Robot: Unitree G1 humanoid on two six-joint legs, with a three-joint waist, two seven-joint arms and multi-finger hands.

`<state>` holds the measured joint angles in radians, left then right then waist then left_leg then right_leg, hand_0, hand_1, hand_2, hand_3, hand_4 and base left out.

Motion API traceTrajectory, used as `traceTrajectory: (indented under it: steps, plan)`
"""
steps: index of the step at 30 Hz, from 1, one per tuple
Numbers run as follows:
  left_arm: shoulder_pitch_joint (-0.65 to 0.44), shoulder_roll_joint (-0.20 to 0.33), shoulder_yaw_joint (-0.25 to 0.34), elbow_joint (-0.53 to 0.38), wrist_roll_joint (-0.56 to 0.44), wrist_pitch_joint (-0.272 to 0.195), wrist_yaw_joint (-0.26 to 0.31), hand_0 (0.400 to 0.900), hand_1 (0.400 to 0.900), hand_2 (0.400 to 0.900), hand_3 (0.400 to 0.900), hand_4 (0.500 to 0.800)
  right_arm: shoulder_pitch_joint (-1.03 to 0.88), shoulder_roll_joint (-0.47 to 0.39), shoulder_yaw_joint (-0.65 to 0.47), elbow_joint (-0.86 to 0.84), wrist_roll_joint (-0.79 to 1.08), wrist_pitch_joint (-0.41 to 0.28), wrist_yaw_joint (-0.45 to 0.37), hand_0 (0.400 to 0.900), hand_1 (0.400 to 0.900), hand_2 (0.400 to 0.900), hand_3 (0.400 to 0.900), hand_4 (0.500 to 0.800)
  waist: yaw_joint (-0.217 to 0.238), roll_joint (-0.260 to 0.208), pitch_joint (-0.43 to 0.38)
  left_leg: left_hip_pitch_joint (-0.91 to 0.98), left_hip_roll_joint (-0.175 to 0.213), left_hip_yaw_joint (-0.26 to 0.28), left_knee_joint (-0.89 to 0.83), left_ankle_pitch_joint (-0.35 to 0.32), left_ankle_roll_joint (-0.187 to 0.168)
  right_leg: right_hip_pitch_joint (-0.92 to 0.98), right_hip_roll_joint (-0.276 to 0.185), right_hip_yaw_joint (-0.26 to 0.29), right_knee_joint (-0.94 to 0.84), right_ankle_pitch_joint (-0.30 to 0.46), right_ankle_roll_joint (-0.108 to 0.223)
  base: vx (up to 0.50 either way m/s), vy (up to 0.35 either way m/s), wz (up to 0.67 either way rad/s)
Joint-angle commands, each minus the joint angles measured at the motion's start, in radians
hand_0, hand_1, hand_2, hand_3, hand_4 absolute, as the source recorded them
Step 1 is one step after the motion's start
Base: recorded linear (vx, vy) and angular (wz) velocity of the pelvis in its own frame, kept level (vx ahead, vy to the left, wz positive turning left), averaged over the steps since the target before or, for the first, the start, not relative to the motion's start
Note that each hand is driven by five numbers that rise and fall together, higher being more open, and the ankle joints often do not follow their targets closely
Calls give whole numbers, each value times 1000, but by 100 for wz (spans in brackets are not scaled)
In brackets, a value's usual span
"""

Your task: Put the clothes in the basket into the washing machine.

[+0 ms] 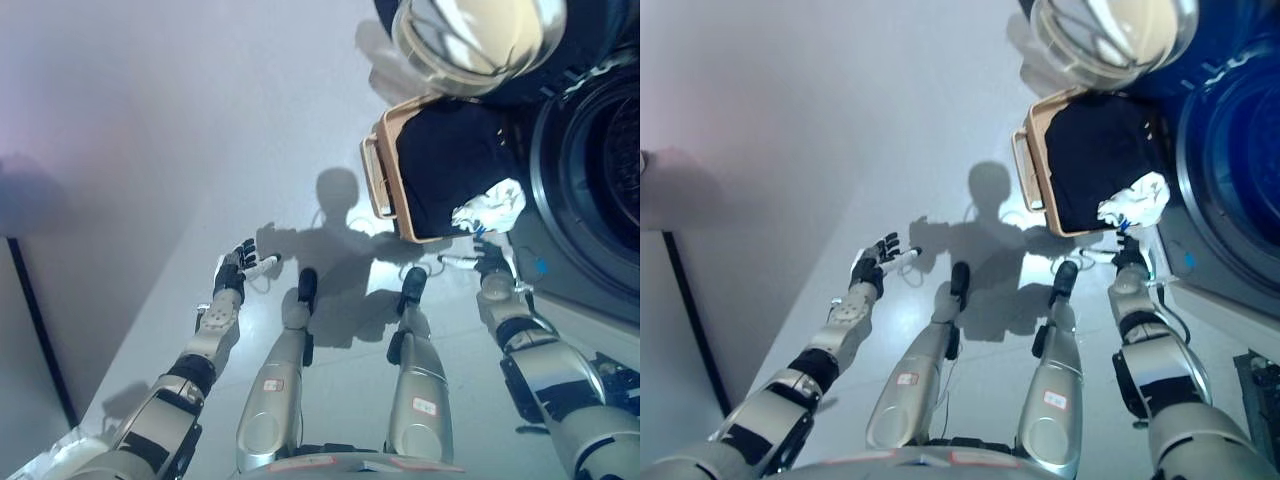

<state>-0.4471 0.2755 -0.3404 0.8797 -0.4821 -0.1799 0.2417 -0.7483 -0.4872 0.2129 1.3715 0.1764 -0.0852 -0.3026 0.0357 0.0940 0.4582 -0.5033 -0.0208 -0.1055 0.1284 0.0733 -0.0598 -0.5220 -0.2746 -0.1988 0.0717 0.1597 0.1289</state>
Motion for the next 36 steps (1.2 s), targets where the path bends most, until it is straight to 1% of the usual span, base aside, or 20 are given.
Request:
traceTrajectory:
  steps: [1, 6, 9, 11, 16, 19, 24, 29, 30, 31, 32, 33, 36]
  plan:
    - [-5, 8, 6, -71, -32, -74, 34, 900, 900, 900, 900, 800, -23, -104, 26, 36, 16, -6, -81, 900, 900, 900, 900, 800, -5, 2, -30, -39, 21, -2, 34, -28, -37, -55, -79, 61, 110, 1, 60, -8, -10, 4]
    - [-2, 20, -2, -165, -34, -84, 56, 900, 900, 900, 900, 800, -89, -153, 7, 81, 30, 9, -114, 900, 900, 900, 900, 800, 1, 28, -2, -97, 7, -8, 68, -37, -36, -125, -85, 79, 181, -25, 57, -13, -5, 7]
    - [10, 27, -5, -210, -30, -81, 62, 900, 900, 900, 900, 800, -107, -182, -1, 102, 39, 23, -123, 900, 900, 900, 900, 800, 5, 33, 3, -118, 3, -7, 83, -43, -35, -147, -87, 84, 206, -38, 56, 5, -6, 4]
    - [19, 28, -9, -218, -29, -77, 66, 900, 900, 900, 900, 800, -117, -209, -10, 122, 39, 36, -142, 900, 900, 900, 900, 800, 5, 32, 10, -134, 0, -5, 104, -53, -32, -160, -87, 86, 221, -46, 53, 33, 3, -4]
    - [18, 29, -21, -209, -30, -72, 78, 900, 900, 900, 900, 800, -132, -237, -44, 155, 74, 51, -174, 900, 900, 900, 900, 800, 1, 30, 12, -146, -1, -7, 118, -63, -31, -167, -87, 87, 234, -56, 52, 34, -7, 1]
    - [19, 43, -17, -235, -29, -74, 94, 900, 900, 900, 900, 800, -145, -255, -37, 147, 73, 53, -196, 900, 900, 900, 900, 800, -1, 28, 12, -164, -3, -4, 130, -68, -31, -185, -88, 93, 247, -62, 53, 12, -1, 0]
    - [26, 67, -4, -304, -28, -81, 113, 900, 900, 900, 900, 800, -189, -306, -24, 146, 87, 54, -197, 900, 900, 900, 900, 800, 2, 32, 13, -233, -12, -6, 187, -85, -30, -249, -89, 109, 303, -84, 46, -8, -2, 3]
    - [44, 82, 17, -347, -28, -81, 121, 900, 900, 900, 900, 800, -248, -364, -15, 149, 115, 51, -198, 900, 900, 900, 900, 800, 6, 34, 7, -315, -17, -7, 267, -109, -30, -333, -86, 131, 391, -124, 33, -6, -13, 4]
    - [51, 84, 23, -352, -30, -81, 122, 900, 900, 900, 900, 800, -257, -373, -13, 144, 122, 47, -199, 900, 900, 900, 900, 800, 11, 35, 2, -315, -11, -11, 284, -144, -33, -338, -80, 138, 423, -166, 38, 74, -57, 3]
    - [58, 83, 28, -359, -32, -81, 123, 900, 900, 900, 900, 800, -261, -381, -13, 142, 130, 44, -198, 900, 900, 900, 900, 800, 10, 32, 1, -332, -10, -14, 306, -150, -34, -353, -78, 142, 449, -179, 34, -17, -33, 4]
    - [65, 83, 30, -364, -34, -80, 122, 900, 900, 900, 900, 800, -261, -385, -15, 141, 134, 42, -196, 900, 900, 900, 900, 800, 8, 30, 4, -356, -13, -12, 319, -125, -33, -371, -82, 140, 454, -155, 23, -7, -42, 3]
    - [72, 83, 32, -362, -35, -79, 123, 900, 900, 900, 900, 800, -267, -389, -14, 139, 142, 37, -195, 900, 900, 900, 900, 800, 10, 27, -3, -356, -8, -14, 346, -165, -36, -375, -75, 148, 489, -197, 29, -10, -47, 4]
    - [85, 85, 38, -362, -37, -81, 127, 900, 900, 900, 900, 800, -293, -398, 0, 127, 151, 28, -204, 900, 900, 900, 900, 800, 9, 18, -9, -391, -2, -20, 396, -182, -43, -411, -71, 155, 551, -228, 22, 24, -61, 5]
